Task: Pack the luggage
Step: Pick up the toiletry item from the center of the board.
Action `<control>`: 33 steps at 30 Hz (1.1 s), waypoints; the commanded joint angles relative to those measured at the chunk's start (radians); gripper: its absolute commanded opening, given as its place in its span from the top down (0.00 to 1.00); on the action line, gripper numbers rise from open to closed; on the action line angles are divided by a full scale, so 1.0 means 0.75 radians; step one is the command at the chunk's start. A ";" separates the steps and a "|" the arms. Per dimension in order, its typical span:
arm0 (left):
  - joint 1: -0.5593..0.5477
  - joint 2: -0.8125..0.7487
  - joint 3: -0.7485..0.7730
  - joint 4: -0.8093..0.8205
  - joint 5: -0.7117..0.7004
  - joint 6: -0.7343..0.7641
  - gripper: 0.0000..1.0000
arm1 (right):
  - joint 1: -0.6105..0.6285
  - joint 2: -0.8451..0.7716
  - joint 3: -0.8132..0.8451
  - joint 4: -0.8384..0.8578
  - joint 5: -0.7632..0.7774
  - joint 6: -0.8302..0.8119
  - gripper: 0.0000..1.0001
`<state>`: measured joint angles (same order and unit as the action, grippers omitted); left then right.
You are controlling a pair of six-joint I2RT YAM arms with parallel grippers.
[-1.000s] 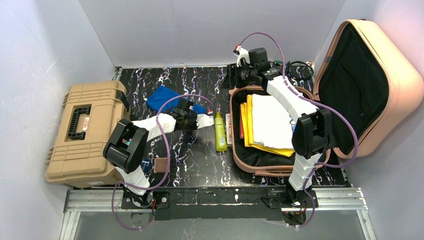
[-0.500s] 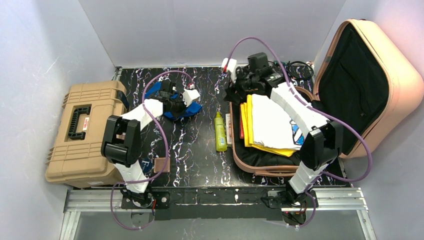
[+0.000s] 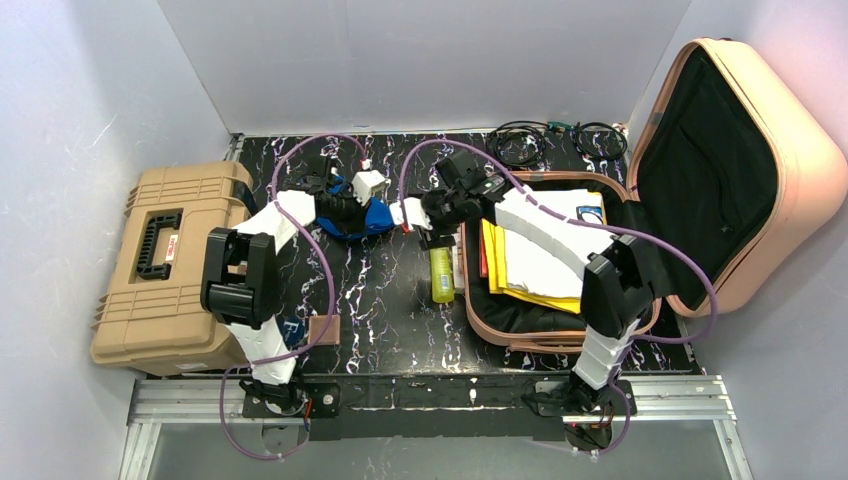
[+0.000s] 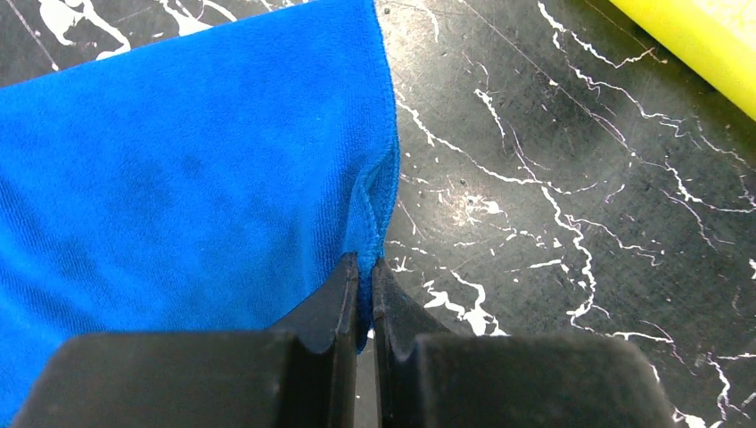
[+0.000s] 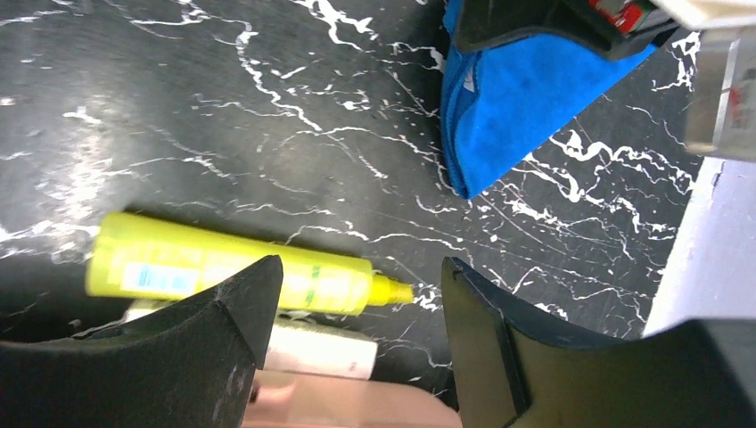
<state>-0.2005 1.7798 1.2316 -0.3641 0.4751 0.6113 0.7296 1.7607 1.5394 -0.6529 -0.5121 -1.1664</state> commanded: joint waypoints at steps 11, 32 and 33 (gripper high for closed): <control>0.125 0.000 0.094 -0.157 0.283 -0.122 1.00 | 0.184 0.273 0.042 0.570 0.391 0.123 0.22; 0.142 0.000 0.130 -0.193 0.358 -0.150 1.00 | 0.216 0.595 0.276 0.742 0.389 0.239 0.22; 0.144 0.000 0.133 -0.195 0.364 -0.153 1.00 | 0.216 0.604 0.283 0.744 0.390 0.244 0.22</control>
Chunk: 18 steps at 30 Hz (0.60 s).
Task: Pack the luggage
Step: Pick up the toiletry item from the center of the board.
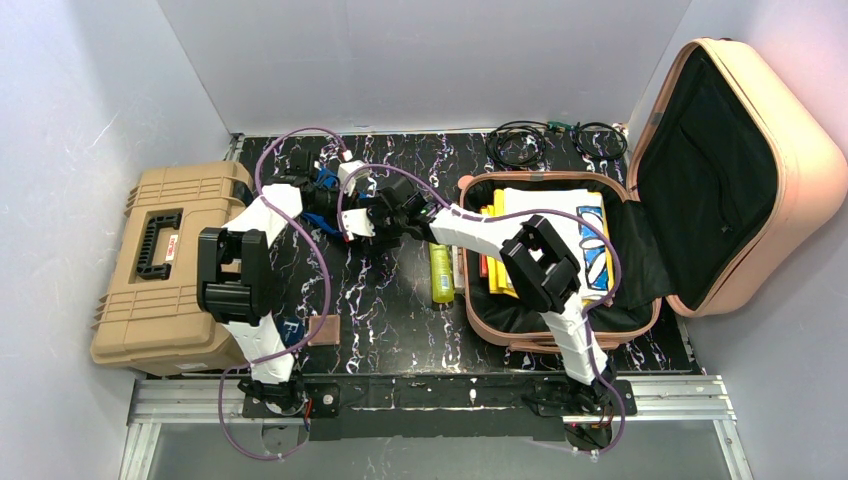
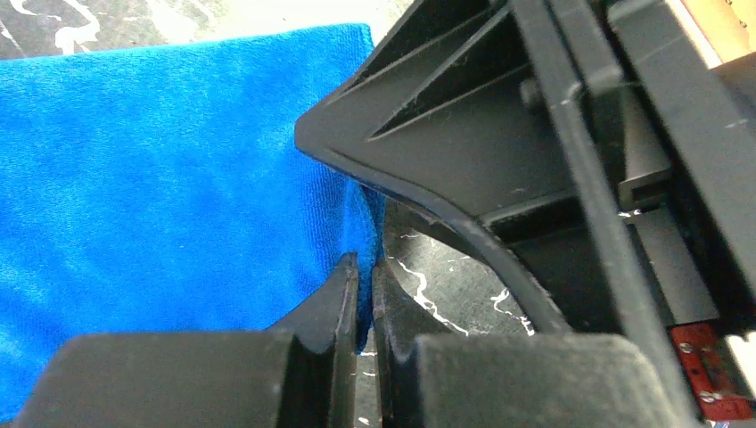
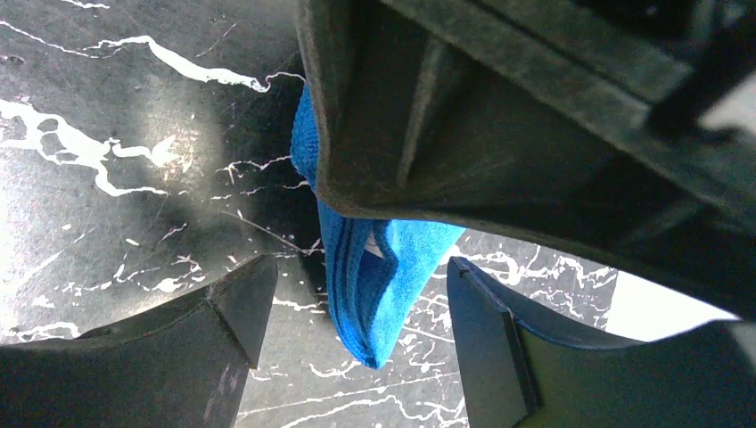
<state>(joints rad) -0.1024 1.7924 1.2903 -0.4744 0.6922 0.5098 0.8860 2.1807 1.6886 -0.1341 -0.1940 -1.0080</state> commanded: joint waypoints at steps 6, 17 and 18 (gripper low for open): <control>0.027 -0.020 0.046 -0.061 0.105 -0.012 1.00 | 0.008 0.113 0.158 0.070 -0.027 0.059 0.24; 0.049 -0.031 0.054 -0.108 0.157 0.017 1.00 | 0.007 0.186 0.232 0.065 -0.056 0.062 0.31; 0.052 -0.033 0.053 -0.112 0.162 0.019 1.00 | 0.007 0.189 0.235 0.068 -0.056 0.062 0.31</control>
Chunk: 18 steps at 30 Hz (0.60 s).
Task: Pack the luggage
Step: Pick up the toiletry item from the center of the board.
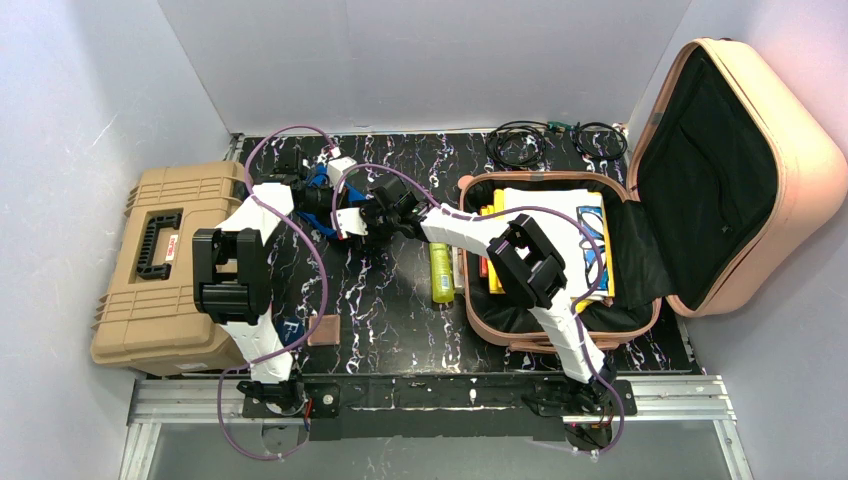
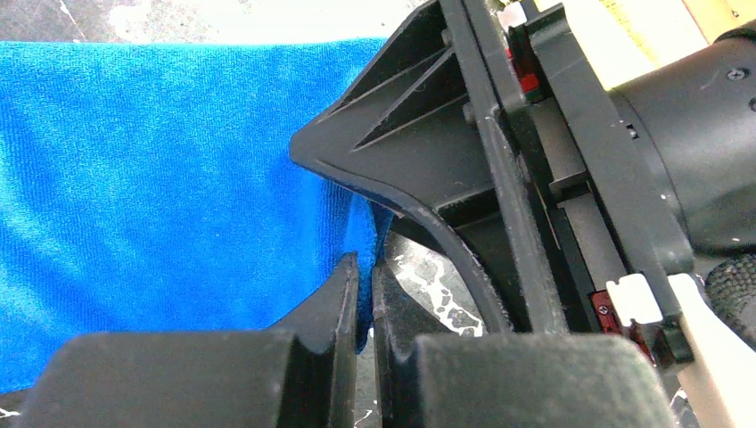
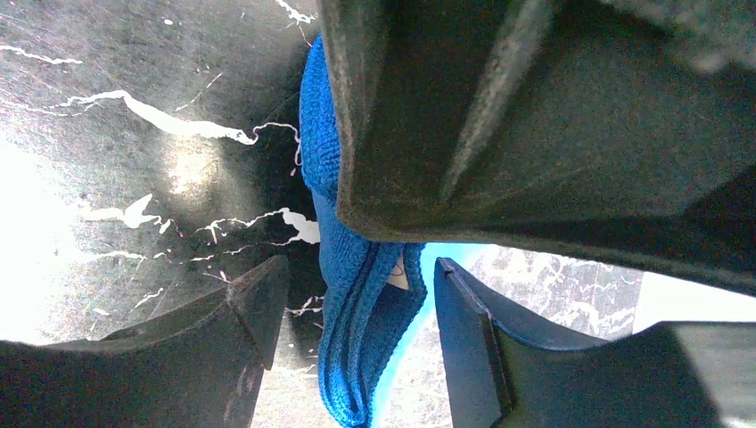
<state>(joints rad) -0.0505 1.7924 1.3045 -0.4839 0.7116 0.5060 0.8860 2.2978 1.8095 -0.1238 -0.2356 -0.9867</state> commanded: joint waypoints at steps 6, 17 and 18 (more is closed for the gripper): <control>-0.004 -0.035 0.040 -0.115 0.172 0.027 1.00 | 0.007 0.060 0.106 0.063 -0.013 0.063 0.31; 0.025 -0.029 0.031 -0.122 0.191 0.036 1.00 | -0.038 0.103 0.147 0.079 -0.054 0.162 0.30; 0.024 -0.026 0.032 -0.123 0.194 0.035 1.00 | -0.038 0.103 0.146 0.071 -0.058 0.151 0.30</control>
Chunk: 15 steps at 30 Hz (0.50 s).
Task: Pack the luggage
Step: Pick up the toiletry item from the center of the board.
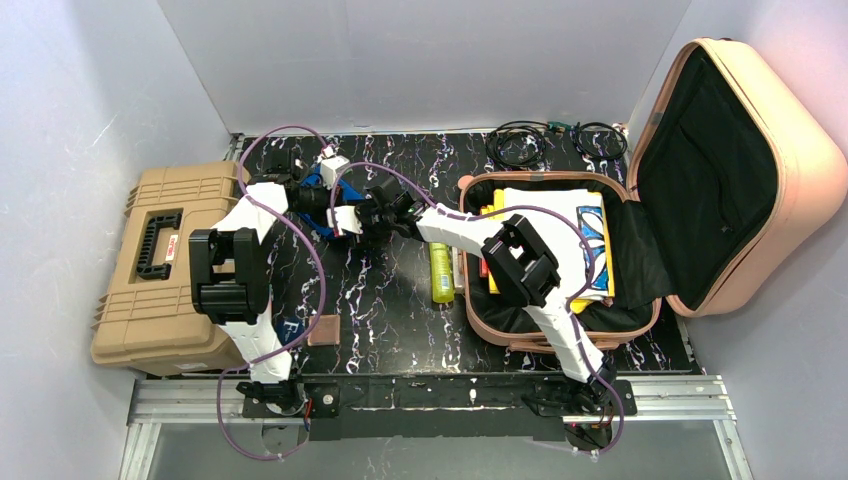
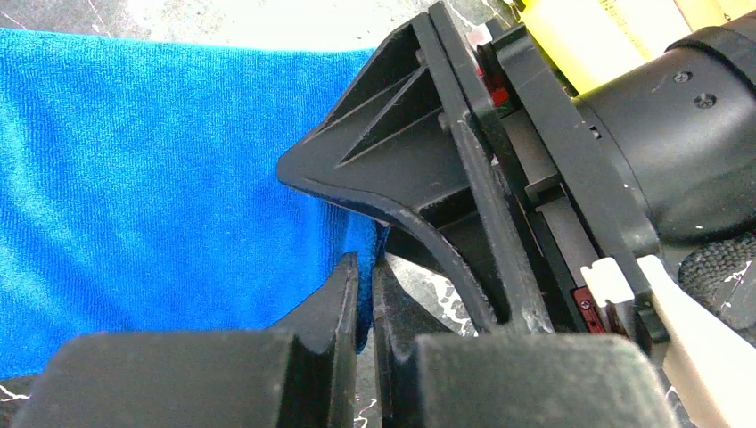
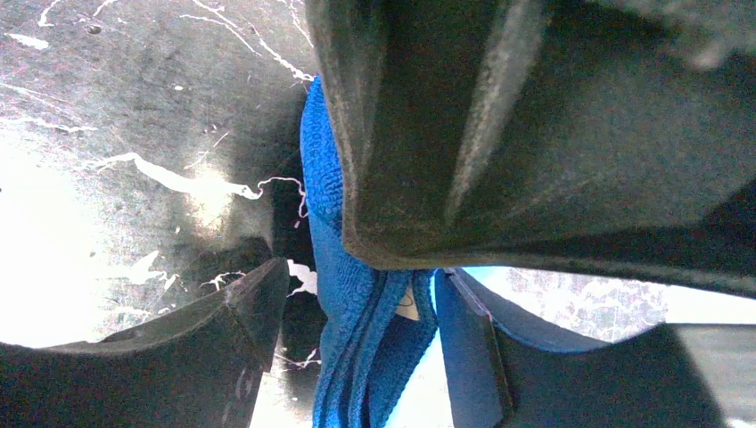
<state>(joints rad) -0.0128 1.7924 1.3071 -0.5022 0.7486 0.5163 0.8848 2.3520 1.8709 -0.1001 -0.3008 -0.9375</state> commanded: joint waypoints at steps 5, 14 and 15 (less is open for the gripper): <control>-0.026 -0.013 0.030 -0.106 0.147 0.028 1.00 | -0.038 0.028 0.065 0.020 0.020 0.064 0.30; -0.023 0.000 0.025 -0.110 0.131 0.033 1.00 | -0.099 -0.025 0.118 -0.148 -0.200 0.037 0.29; -0.024 0.003 0.027 -0.110 0.136 0.030 1.00 | -0.102 -0.021 0.133 -0.161 -0.216 0.037 0.29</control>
<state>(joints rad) -0.0162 1.7950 1.3071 -0.5209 0.7761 0.5282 0.8505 2.3539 1.9018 -0.1696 -0.4042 -0.9401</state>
